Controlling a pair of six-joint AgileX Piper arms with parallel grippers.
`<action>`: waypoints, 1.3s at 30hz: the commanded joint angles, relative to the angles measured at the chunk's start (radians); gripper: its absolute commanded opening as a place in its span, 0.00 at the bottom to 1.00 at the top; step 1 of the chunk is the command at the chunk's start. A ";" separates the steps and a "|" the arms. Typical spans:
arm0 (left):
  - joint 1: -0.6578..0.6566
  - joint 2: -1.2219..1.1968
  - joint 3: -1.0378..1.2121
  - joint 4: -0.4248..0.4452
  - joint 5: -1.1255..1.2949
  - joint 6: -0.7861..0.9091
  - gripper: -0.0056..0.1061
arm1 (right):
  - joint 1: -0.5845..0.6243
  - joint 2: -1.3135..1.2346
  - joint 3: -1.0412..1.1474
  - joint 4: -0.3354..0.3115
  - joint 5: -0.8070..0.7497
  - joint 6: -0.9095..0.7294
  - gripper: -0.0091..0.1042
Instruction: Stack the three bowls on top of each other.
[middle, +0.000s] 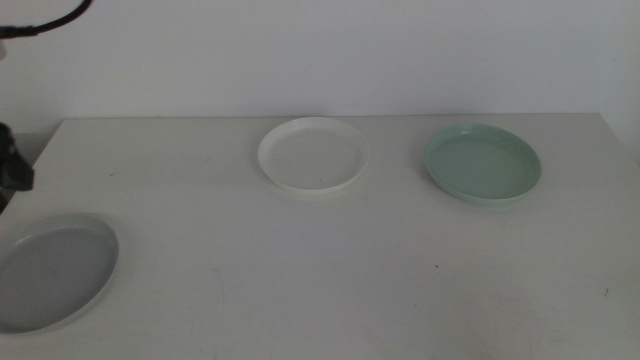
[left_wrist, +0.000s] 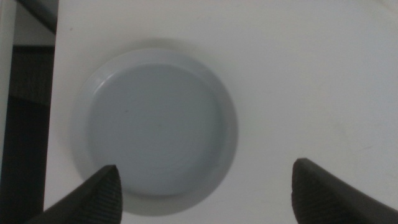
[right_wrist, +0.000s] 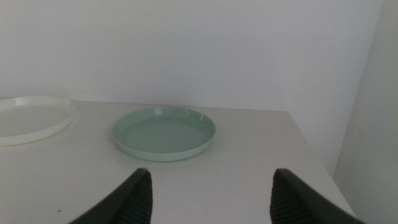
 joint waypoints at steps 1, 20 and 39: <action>0.066 0.016 -0.033 -0.086 -0.036 0.091 0.98 | -0.003 -0.027 -0.006 -0.010 -0.081 -0.002 0.52; 0.345 0.368 -0.063 -0.181 -0.129 0.436 0.98 | -0.003 -0.027 -0.006 -0.010 -0.081 -0.002 0.52; 0.360 0.652 -0.063 -0.254 -0.202 0.556 0.88 | -0.003 -0.027 -0.006 -0.010 -0.081 -0.002 0.52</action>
